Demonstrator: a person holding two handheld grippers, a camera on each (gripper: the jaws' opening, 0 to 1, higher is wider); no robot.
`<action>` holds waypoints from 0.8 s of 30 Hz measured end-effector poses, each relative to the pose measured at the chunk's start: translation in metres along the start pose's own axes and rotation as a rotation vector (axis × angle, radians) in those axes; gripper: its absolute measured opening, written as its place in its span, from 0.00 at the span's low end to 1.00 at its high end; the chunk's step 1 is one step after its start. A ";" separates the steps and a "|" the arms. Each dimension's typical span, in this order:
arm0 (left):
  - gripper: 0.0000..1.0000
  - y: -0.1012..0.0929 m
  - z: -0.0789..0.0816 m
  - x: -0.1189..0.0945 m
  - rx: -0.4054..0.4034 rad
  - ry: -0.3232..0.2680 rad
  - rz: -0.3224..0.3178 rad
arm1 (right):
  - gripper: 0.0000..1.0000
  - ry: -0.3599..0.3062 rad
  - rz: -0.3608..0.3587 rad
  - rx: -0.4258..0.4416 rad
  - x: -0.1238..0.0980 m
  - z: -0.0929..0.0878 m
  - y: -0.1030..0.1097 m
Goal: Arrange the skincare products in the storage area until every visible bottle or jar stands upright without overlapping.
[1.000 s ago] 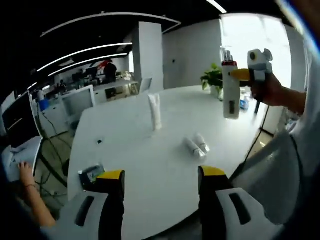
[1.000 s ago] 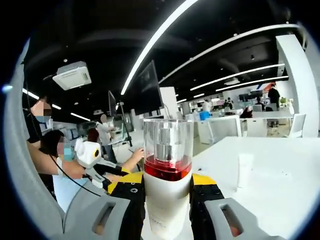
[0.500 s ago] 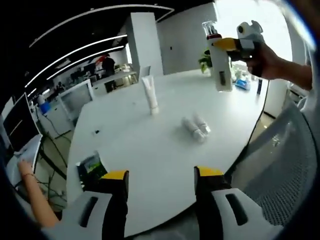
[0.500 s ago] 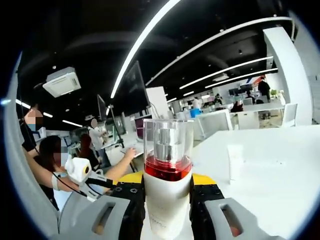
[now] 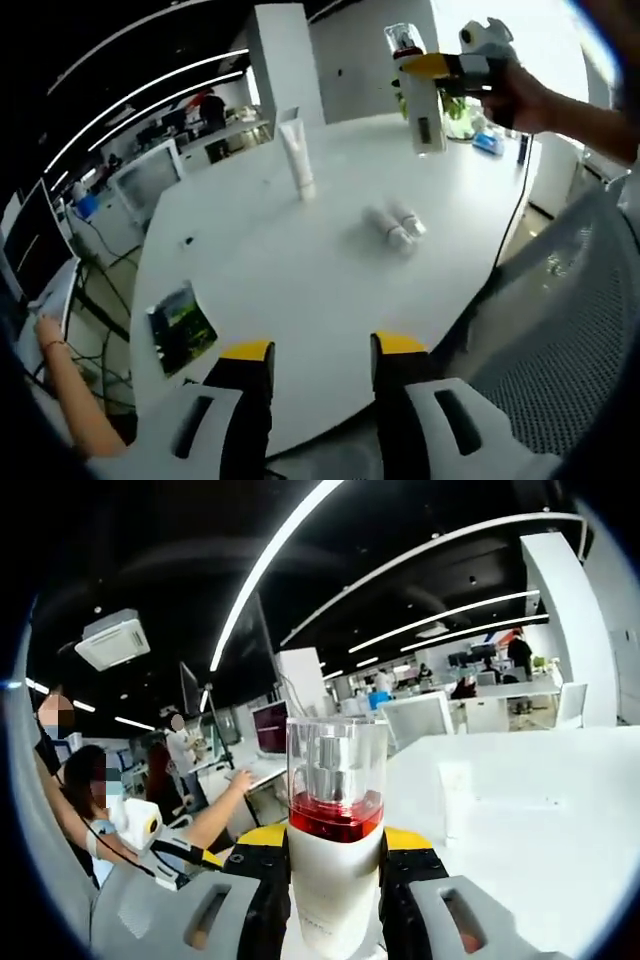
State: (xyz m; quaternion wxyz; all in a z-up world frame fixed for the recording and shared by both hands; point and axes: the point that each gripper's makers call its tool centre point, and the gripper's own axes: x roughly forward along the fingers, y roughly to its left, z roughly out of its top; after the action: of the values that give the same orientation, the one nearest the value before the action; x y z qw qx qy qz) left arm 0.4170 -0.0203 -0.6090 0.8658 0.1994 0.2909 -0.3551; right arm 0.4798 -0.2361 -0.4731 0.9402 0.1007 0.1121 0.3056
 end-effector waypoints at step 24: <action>0.26 0.011 -0.030 0.001 0.015 0.093 -0.005 | 0.27 0.064 -0.120 -0.085 0.069 -0.006 -0.095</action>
State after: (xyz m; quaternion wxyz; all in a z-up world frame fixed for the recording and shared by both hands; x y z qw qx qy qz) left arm 0.4150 0.0029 -0.6303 0.8489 0.2215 0.3286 -0.3496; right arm 0.5845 -0.2694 -0.5137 0.9562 0.0440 0.1348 0.2563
